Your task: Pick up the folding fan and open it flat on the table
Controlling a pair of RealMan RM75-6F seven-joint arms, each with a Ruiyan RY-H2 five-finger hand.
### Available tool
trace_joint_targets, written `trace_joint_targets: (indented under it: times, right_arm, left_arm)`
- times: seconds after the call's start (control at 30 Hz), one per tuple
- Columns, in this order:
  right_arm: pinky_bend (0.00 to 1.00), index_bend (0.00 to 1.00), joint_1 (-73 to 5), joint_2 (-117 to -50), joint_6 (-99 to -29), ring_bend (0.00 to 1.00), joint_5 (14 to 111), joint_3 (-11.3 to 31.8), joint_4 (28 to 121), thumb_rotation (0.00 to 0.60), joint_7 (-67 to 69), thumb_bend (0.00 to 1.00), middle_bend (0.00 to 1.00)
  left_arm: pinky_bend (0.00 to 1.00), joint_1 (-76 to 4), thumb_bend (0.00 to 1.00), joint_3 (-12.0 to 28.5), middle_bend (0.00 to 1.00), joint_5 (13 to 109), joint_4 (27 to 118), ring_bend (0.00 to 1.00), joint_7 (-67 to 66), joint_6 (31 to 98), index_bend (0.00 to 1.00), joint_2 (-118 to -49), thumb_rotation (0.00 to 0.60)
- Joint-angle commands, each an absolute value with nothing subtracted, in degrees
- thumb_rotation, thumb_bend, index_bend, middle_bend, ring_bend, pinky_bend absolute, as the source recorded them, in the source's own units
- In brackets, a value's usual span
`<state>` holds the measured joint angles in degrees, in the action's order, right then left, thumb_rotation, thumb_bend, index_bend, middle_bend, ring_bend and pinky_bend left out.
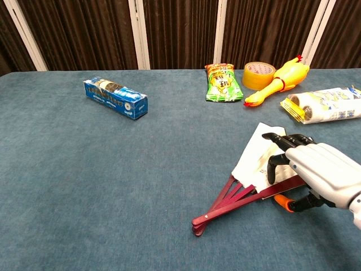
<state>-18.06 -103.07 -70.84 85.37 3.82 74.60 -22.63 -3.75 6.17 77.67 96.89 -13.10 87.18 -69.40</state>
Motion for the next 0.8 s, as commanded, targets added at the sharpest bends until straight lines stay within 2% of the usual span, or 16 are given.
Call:
trace_joint_targets:
  times: [0.03,0.23,0.4,0.63,0.8]
  right_arm:
    - [0.01,0.44,-18.4,-103.42,-70.44,0.09,84.99,4.06,74.15,0.6,-22.52,0.35,0.03]
    - [0.01,0.45,-19.17,-103.95,-69.61,0.09,83.9,4.71,72.93,0.6,-21.98,0.35,0.03]
    - [0.01,0.49,-19.68,-104.02,-69.18,0.1,83.43,5.0,72.36,0.6,-21.33,0.35,0.03]
    - [0.02,0.6,-20.15,-103.5,-70.33,0.12,84.28,5.35,72.58,0.6,-19.07,0.35,0.06]
    - [0.04,0.68,-20.43,-102.03,-71.81,0.13,85.49,5.64,73.67,0.6,-16.74,0.38,0.07]
  left_arm:
    - [0.02,-3.81,0.49,6.13,0.0,77.67,96.93,0.0,-13.16,87.11,0.07,-69.42,0.6]
    - [0.02,-3.89,0.49,6.1,0.0,77.58,96.93,0.0,-13.48,87.06,0.07,-69.58,0.6]
    - [0.02,-4.0,0.49,6.01,0.0,77.55,96.96,0.0,-13.61,86.85,0.07,-69.64,0.6]
    - [0.02,-4.11,0.49,5.87,0.0,77.65,97.05,0.0,-13.58,86.64,0.07,-69.66,0.6]
    - [0.02,-4.15,0.49,5.81,0.0,77.68,97.11,0.0,-13.55,86.6,0.07,-69.64,0.6]
